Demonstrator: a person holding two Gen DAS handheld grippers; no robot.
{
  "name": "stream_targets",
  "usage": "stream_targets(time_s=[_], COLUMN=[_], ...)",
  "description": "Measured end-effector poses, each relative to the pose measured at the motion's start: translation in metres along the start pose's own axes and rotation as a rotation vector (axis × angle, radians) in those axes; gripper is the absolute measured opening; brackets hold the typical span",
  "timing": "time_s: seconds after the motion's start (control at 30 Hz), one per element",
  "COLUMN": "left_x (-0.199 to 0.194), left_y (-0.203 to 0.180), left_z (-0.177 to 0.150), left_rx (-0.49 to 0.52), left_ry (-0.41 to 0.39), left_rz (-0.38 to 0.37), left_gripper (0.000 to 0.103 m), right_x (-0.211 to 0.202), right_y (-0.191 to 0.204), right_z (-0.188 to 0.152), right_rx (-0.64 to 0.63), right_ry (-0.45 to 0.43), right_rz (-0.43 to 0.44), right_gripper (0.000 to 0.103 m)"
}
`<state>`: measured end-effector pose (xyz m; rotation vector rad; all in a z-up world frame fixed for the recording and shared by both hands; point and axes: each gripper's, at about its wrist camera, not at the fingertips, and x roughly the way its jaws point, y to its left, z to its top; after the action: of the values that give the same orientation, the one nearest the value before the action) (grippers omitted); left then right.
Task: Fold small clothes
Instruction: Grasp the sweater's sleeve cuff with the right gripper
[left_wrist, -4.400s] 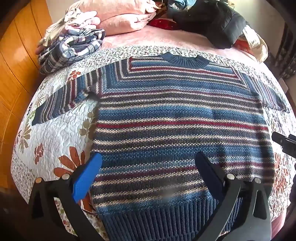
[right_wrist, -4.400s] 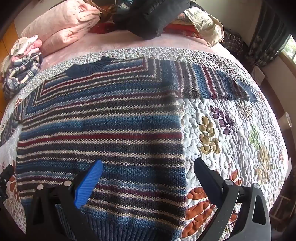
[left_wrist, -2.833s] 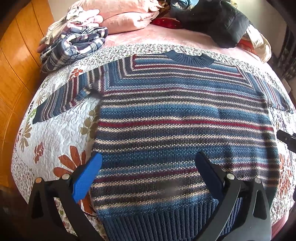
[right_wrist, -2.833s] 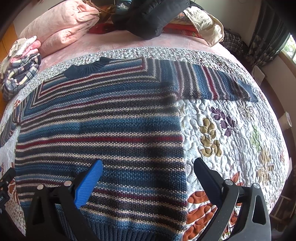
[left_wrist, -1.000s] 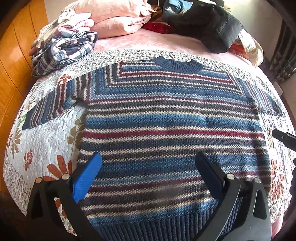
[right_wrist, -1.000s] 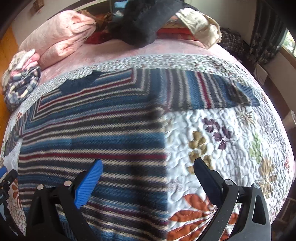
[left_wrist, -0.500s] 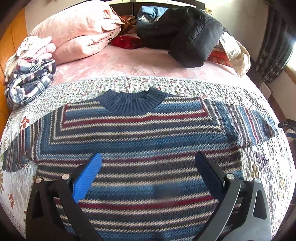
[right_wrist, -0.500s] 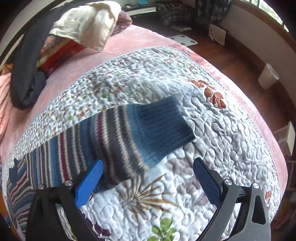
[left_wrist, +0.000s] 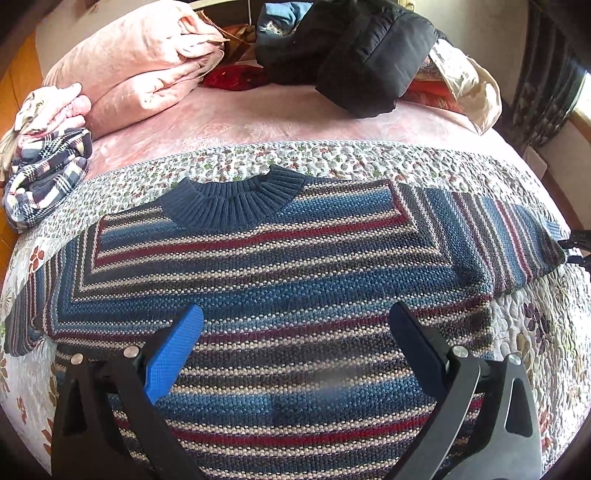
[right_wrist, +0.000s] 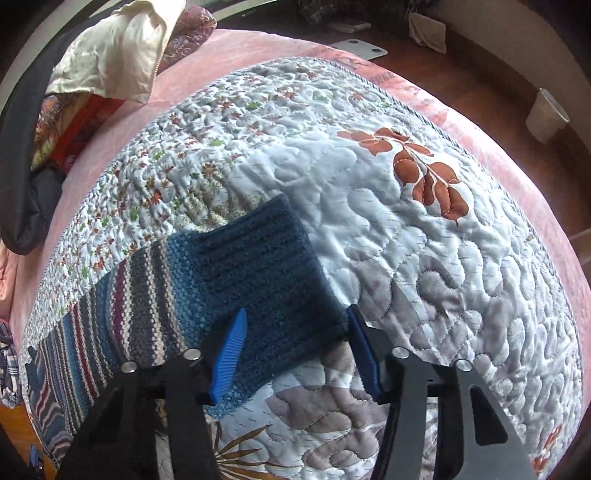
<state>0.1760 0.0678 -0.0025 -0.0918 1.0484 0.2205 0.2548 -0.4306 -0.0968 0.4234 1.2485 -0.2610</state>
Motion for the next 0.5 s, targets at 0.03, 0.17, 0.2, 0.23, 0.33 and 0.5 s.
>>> stream_targets(time_s=[0.03, 0.17, 0.2, 0.23, 0.33, 0.5], left_x=[-0.001, -0.005, -0.006, -0.005, -0.002, 0.005], left_y=[-0.001, -0.001, 0.001, 0.004, 0.015, 0.037], left_z=[0.000, -0.001, -0.001, -0.001, -0.003, -0.010], left_rx=[0.004, 0.011, 0.008, 0.001, -0.027, -0.068], left_ry=[-0.003, -0.011, -0.010, -0.007, 0.005, 0.027], left_rz=[0.000, -0.005, -0.006, -0.006, -0.003, 0.014], left_gripper=[0.100, 0.100, 0.100, 0.100, 0.100, 0.100], right_x=[-0.001, -0.011, -0.016, -0.021, -0.043, -0.041], right_y=[-0.001, -0.002, -0.002, 0.001, -0.005, -0.005], right_z=[0.002, 0.010, 0.009, 0.008, 0.008, 0.007], right_rx=[0.003, -0.017, -0.025, -0.033, -0.009, -0.001], right_ry=[-0.007, -0.049, -0.065, -0.086, -0.158, -0.159], right_rz=[-0.010, -0.017, -0.018, -0.018, 0.015, -0.085], right_gripper=[0.032, 0.014, 0.013, 0.013, 0.013, 0.011])
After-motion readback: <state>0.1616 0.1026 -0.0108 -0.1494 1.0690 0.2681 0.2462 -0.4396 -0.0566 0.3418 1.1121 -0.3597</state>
